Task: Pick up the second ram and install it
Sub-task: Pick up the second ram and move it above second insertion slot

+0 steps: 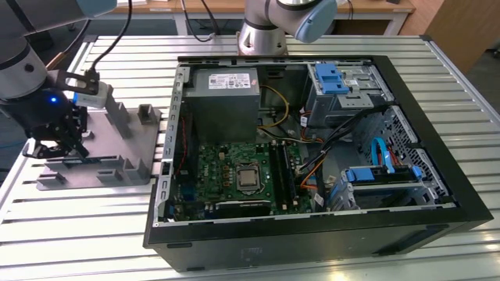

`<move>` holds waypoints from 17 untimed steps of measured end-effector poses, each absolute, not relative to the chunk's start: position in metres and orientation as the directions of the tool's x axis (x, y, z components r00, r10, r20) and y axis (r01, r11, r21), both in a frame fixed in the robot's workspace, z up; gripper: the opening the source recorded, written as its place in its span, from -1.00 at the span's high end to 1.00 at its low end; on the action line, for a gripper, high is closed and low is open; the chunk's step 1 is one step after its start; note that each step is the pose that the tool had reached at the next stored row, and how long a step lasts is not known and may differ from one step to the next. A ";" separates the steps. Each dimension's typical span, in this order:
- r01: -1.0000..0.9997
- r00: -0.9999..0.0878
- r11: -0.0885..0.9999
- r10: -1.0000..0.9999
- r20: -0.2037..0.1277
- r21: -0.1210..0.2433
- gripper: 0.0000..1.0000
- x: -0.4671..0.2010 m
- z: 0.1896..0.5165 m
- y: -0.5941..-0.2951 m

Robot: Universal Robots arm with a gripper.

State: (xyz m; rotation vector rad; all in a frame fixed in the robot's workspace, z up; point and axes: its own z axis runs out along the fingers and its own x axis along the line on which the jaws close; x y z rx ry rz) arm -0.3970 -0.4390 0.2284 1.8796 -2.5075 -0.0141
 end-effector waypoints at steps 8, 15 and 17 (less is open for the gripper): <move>-0.974 -0.227 0.227 -0.974 0.001 0.012 0.80 -0.397 0.228 -0.439; -0.984 -0.180 0.180 -0.984 0.001 0.012 0.80 -0.397 0.228 -0.439; -0.986 -0.167 0.167 -0.986 0.001 0.012 0.80 -0.397 0.228 -0.439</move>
